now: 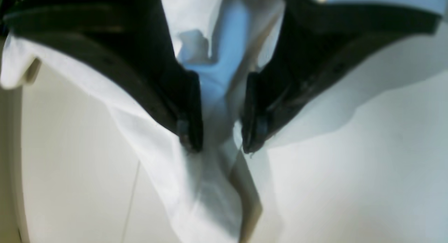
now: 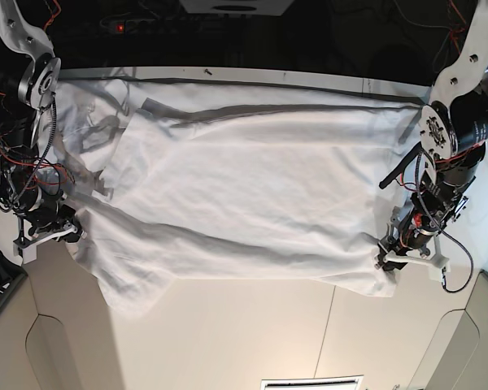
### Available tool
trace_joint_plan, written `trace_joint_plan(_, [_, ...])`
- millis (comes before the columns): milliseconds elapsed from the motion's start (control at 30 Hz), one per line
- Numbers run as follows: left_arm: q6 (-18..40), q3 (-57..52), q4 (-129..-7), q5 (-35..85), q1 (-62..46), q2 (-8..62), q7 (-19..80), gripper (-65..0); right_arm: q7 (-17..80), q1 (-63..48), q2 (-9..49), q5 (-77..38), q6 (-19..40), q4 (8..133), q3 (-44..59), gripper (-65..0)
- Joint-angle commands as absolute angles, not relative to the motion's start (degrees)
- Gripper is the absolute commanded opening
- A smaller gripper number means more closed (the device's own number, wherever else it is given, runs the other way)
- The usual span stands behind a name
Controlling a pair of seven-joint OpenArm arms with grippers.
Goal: Layout the t-shirt on the table in an organized manner, then fold the t-shirt properly
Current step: 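Grasp the hem corners with both grippers and pull the shirt taut, then fold the held hem over the shirt body toward the other edge with both grippers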
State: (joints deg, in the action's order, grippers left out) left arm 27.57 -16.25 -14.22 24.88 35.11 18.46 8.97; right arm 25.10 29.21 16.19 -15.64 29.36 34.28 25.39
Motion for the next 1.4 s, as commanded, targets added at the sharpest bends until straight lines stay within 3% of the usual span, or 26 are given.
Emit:
trace_joint_plan(0, [28.8, -14.9, -14.8, 24.5, 36.8, 19.0, 8.8, -39.7, 24.2, 30.8, 17.0, -16.6, 30.3, 35.1, 25.4, -65.0])
trace_joint_plan(233, [26.0, -9.3, -14.9, 24.5, 37.0, 19.0, 6.6, -39.3, 24.2, 30.8, 17.0, -16.5, 30.3, 35.1, 25.4, -65.0])
trace_joint_plan(300, [25.1, -9.3, -14.9, 24.5, 37.0, 19.1, 5.8, -46.4, 24.2, 30.8, 17.0, -16.5, 30.3, 35.1, 25.4, -65.0])
trace_joint_plan(400, [25.1, -9.3, -15.4, 24.5, 37.0, 19.0, 5.1, -63.3, 24.2, 30.8, 17.0, -16.5, 30.3, 35.1, 25.4, -65.0])
trace_joint_plan(433, [25.1, -9.3, -15.8, 24.5, 37.0, 19.1, 5.1, -65.0, 24.3, 30.8, 17.0, -16.5, 30.3, 35.1, 25.4, -65.0])
trace_joint_plan(700, [27.9, -9.3, -22.1, 24.4, 36.8, 21.1, 7.2, -65.0, 25.1, 30.9, 18.1, -22.1, 30.3, 38.2, 25.4, -65.0])
trace_joint_plan(967, [28.6, -9.3, -25.3, 24.4, 35.1, 24.0, 7.8, -65.0, 35.1, 30.9, 18.1, -25.7, 30.4, 44.1, 25.4, -65.0])
trace_joint_plan(1367, [37.7, -14.4, -37.1, 28.9, 25.1, 25.8, 11.7, -65.0, 50.2, 30.6, 18.1, -34.1, 32.0, 52.4, 25.4, -65.0])
